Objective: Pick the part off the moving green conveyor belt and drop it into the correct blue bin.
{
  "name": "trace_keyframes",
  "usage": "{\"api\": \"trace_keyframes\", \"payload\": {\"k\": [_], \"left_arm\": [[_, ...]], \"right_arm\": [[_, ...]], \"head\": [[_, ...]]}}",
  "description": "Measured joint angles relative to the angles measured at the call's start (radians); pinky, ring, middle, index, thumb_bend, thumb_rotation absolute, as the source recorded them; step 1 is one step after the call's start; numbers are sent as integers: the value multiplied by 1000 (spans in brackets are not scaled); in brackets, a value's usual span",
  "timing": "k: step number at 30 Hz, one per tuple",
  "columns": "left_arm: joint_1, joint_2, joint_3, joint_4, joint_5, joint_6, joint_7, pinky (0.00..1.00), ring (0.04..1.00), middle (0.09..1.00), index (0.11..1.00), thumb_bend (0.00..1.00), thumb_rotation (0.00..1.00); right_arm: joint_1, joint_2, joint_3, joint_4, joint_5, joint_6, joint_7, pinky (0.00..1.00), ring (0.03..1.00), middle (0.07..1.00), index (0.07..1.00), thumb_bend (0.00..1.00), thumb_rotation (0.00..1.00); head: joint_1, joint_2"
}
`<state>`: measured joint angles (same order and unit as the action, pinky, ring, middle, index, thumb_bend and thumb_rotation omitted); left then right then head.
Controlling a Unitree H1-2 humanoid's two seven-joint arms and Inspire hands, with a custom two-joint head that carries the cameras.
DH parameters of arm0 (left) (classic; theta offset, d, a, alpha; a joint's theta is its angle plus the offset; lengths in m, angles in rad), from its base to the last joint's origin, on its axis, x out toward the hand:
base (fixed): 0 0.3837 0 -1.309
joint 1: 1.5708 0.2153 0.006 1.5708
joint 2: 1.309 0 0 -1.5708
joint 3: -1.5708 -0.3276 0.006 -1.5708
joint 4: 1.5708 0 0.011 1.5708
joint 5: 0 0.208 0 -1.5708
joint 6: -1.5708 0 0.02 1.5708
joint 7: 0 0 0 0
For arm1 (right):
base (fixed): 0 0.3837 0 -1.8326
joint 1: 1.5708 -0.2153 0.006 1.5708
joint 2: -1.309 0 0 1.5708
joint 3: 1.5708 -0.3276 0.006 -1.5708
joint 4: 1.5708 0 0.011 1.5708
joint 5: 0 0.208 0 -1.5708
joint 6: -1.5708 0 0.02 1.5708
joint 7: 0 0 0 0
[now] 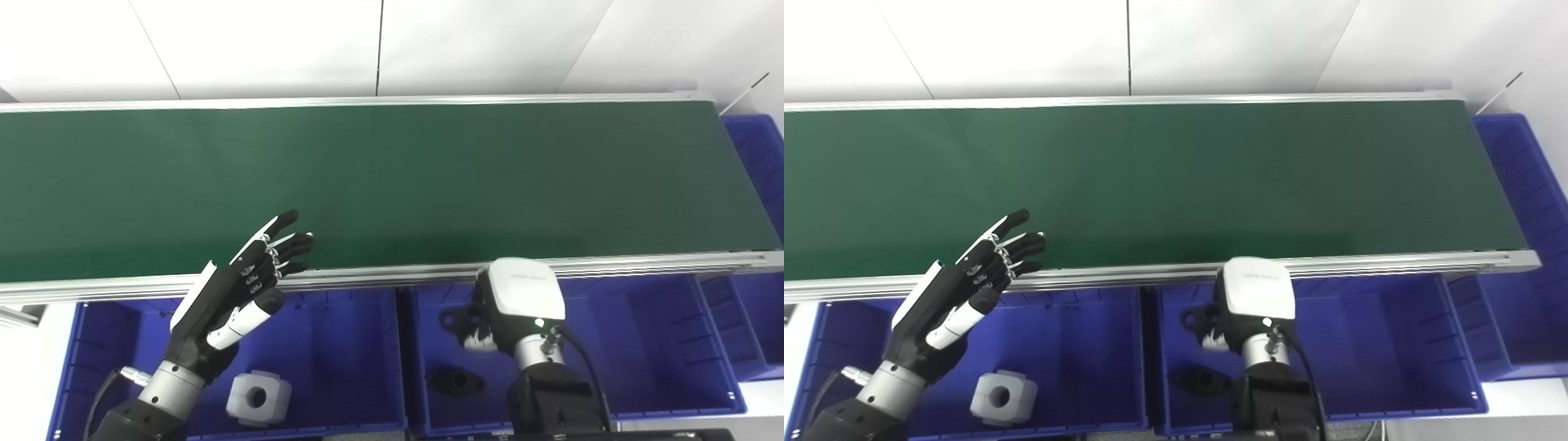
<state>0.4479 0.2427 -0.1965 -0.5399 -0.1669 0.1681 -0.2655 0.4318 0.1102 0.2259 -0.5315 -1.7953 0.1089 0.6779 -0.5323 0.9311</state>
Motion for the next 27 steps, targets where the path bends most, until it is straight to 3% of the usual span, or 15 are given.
{"api": "trace_keyframes", "payload": {"k": [2,9,15,18,21,23,25,27], "left_arm": [[0,0,0,3,1,0,0,820,877,849,940,707,696],[0,0,3,29,4,-11,0,815,868,842,937,710,699],[4,-9,0,33,8,-14,1,819,862,836,928,716,676],[19,-17,-9,43,28,-41,1,809,853,829,921,709,703],[41,-18,-19,54,61,-61,3,791,845,822,915,707,723],[52,-19,-30,70,86,-77,3,793,845,820,912,703,720],[59,-24,-43,76,93,-78,3,795,844,815,910,694,710],[59,-31,-50,84,99,-78,3,785,839,810,906,692,710]], "right_arm": [[-1,-11,15,-6,-29,-8,45,987,848,855,761,1000,808],[-3,-11,23,-13,-14,-8,73,732,798,860,744,1000,741],[8,-13,22,-35,84,-8,57,740,828,865,753,1000,648],[37,-21,22,-51,199,-8,15,662,793,847,741,917,610],[95,-25,19,-84,366,-8,-85,625,800,876,758,850,583],[135,-22,15,-96,502,-8,-147,633,819,894,771,834,586],[171,-15,8,-97,639,-8,-190,680,850,910,803,837,659],[200,-9,6,-91,760,-8,-217,745,874,919,858,894,710]], "head": [[9,-3],[40,-3],[77,-21],[109,-44],[170,-86],[196,-101],[204,-104],[219,-112]]}}
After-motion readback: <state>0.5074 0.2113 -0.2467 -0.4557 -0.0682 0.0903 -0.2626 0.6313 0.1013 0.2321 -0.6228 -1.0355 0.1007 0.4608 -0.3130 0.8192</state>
